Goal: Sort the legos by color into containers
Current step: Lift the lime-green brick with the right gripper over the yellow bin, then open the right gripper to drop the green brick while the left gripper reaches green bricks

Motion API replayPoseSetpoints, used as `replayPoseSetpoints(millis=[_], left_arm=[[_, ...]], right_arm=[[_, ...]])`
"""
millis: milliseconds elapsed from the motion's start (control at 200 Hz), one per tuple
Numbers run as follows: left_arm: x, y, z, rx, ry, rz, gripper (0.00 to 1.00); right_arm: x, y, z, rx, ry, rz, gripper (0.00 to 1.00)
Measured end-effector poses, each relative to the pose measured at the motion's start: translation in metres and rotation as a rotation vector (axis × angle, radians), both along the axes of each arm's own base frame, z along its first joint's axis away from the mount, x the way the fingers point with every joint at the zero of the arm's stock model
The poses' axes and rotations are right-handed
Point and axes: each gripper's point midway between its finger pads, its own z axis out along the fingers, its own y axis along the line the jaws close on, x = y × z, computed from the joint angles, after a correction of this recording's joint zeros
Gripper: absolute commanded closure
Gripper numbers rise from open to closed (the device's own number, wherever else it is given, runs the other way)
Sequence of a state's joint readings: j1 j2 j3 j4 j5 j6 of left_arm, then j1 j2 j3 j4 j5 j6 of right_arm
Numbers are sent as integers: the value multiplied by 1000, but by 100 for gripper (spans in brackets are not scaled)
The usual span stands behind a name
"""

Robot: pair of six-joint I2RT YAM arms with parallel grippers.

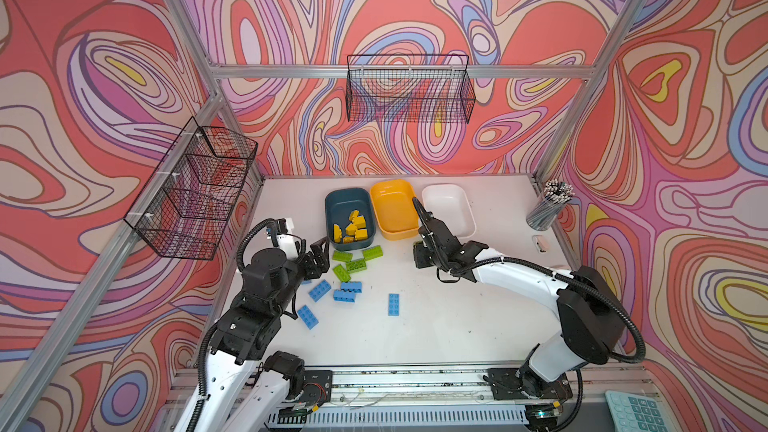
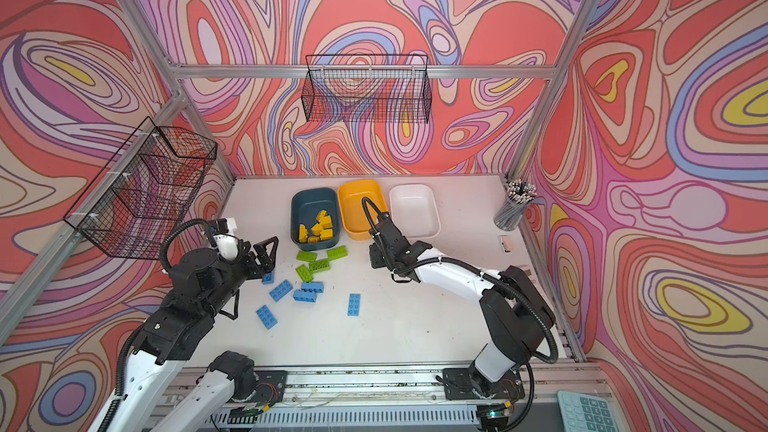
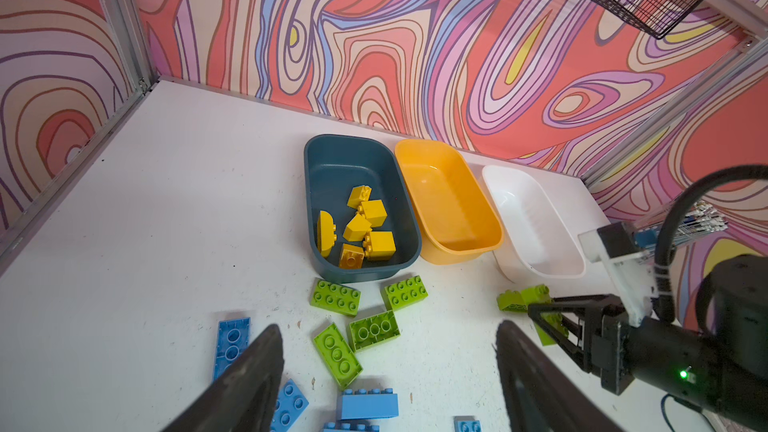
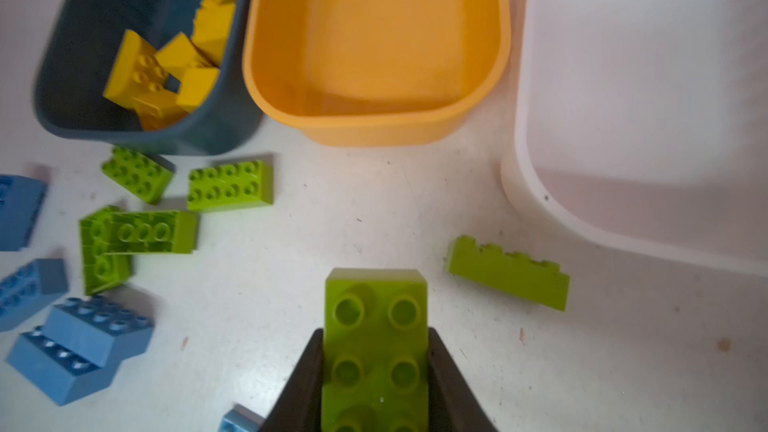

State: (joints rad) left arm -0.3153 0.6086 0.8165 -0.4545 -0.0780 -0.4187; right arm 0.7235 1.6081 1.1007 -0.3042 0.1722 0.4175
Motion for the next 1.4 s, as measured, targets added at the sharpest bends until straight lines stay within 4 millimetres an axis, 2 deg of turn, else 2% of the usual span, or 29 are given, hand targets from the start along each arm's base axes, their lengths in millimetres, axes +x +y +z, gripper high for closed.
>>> replayPoseSetpoints(millis=[145, 215, 300, 426, 576, 756, 896, 961, 1072, 1142, 1302, 1402], left_arm=[[0, -1, 0, -3, 0, -6, 20], [-1, -2, 1, -4, -2, -10, 20], [-2, -3, 2, -8, -5, -18, 20], [-2, -5, 1, -12, -3, -28, 20], [-3, -7, 1, -16, 0, -42, 19], [-1, -11, -3, -17, 16, -56, 19], [1, -13, -7, -17, 32, -67, 19], [2, -14, -8, -17, 37, -70, 19], [3, -15, -10, -17, 46, -73, 19], [4, -16, -12, -16, 53, -72, 19], [11, -18, -22, -27, 99, -64, 21], [17, -23, -36, -32, 153, -62, 24]], right_arm=[[29, 29, 47, 69, -91, 31, 78], [44, 44, 58, 85, -118, 46, 78], [62, 60, 62, 98, -133, 62, 78], [89, 71, 50, 114, -113, 71, 78], [129, 64, 25, 123, -86, 37, 77], [165, 60, -3, 138, -56, 13, 75], [171, 65, -13, 148, -42, 19, 69], [173, 67, -9, 158, -45, 23, 62], [175, 71, -1, 178, -56, 35, 43], [175, 72, 0, 185, -60, 41, 36], [177, 70, 3, 194, -68, 43, 32], [168, 62, 11, 202, -72, 46, 32]])
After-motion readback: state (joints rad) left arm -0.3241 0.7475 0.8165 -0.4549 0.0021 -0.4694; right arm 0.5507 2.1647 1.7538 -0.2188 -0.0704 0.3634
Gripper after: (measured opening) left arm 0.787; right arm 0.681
